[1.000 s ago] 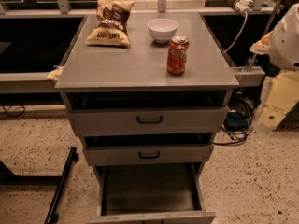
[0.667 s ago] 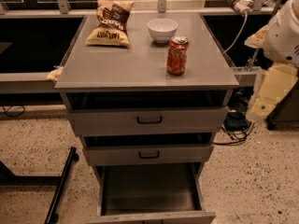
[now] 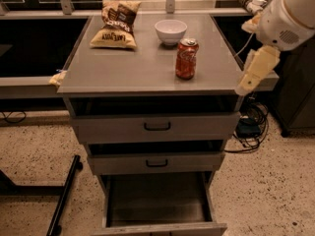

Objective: Place coke can into bottom drawer

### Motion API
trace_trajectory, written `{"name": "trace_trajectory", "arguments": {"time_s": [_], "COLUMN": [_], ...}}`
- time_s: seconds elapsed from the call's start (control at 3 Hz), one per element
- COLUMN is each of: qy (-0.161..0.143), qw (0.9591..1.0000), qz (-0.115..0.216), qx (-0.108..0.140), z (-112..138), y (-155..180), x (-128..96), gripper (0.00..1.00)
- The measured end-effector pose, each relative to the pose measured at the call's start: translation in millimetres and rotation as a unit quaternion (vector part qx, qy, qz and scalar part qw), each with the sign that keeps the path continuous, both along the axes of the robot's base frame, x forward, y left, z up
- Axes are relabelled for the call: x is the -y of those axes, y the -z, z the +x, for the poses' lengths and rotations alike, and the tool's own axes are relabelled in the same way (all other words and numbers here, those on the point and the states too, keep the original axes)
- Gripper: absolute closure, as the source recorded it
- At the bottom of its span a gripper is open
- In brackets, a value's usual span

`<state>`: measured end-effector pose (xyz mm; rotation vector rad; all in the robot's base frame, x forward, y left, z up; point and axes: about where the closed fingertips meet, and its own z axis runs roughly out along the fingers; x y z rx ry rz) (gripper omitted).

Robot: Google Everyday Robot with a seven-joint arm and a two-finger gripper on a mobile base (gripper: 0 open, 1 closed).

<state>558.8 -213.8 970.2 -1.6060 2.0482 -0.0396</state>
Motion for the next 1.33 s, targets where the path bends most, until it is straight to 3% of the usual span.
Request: {"name": "trace_trajectory", "arguments": {"time_s": [0.67, 1.33], "qy": [-0.049, -0.062], "qw": [0.9973, 0.9895], "qz": [0.055, 0.130], "qx": [0.003, 0.015], "z": [109, 170], "y": [23, 32], "x": [-26, -44], "gripper": [0.00, 0.00]}}
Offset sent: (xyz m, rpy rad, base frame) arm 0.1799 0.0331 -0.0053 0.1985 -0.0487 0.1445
